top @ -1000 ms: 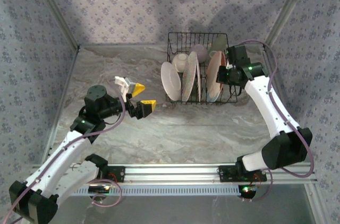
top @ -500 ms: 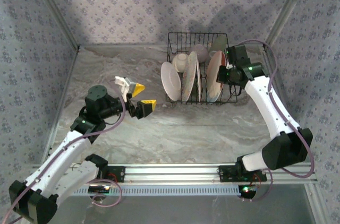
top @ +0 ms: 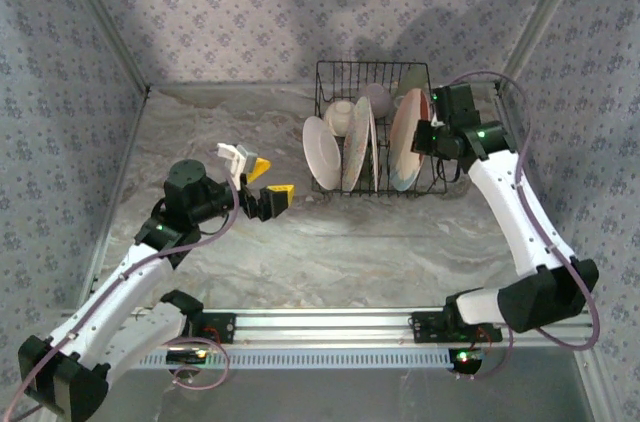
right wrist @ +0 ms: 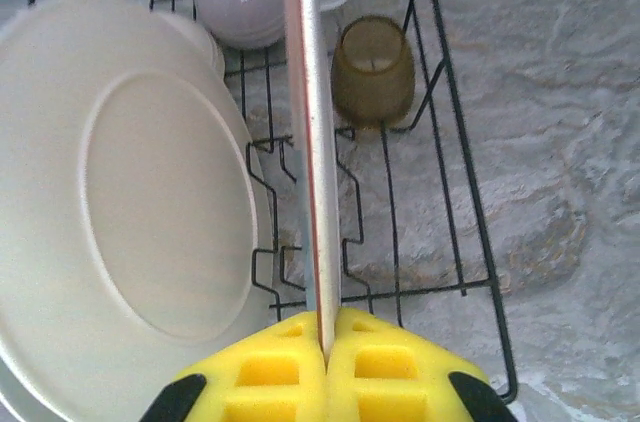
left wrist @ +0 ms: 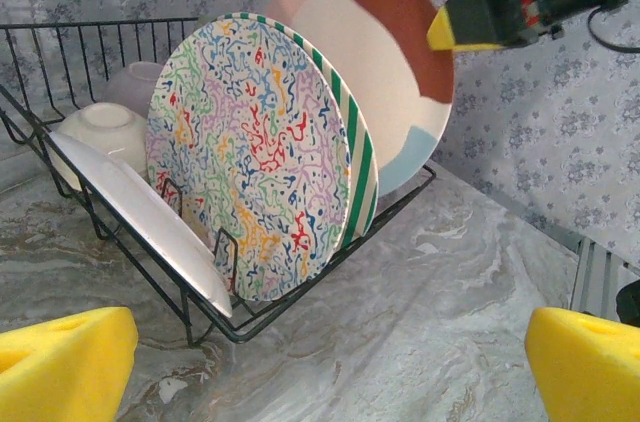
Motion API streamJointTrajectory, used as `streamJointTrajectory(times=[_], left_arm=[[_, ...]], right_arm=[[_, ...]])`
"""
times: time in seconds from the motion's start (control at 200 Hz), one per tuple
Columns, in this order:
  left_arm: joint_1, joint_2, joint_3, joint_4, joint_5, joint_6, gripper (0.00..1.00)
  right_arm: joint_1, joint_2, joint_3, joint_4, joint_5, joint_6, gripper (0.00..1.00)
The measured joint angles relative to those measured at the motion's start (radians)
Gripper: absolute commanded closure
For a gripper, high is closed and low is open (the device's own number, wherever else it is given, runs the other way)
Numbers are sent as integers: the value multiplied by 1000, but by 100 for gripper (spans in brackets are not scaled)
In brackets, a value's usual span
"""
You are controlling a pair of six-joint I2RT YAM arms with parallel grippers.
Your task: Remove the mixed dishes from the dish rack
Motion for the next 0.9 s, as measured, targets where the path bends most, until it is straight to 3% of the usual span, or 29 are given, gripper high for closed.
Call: streamJointTrajectory(times=[0.57, 0.899], left_arm=[[0, 36, 18, -39, -43, -12, 1], [2, 68, 181, -164, -89, -47, 1]], right_arm=[[0, -202, 35, 82, 37, -8, 100], [0, -284, 54, 262, -134, 27, 100]])
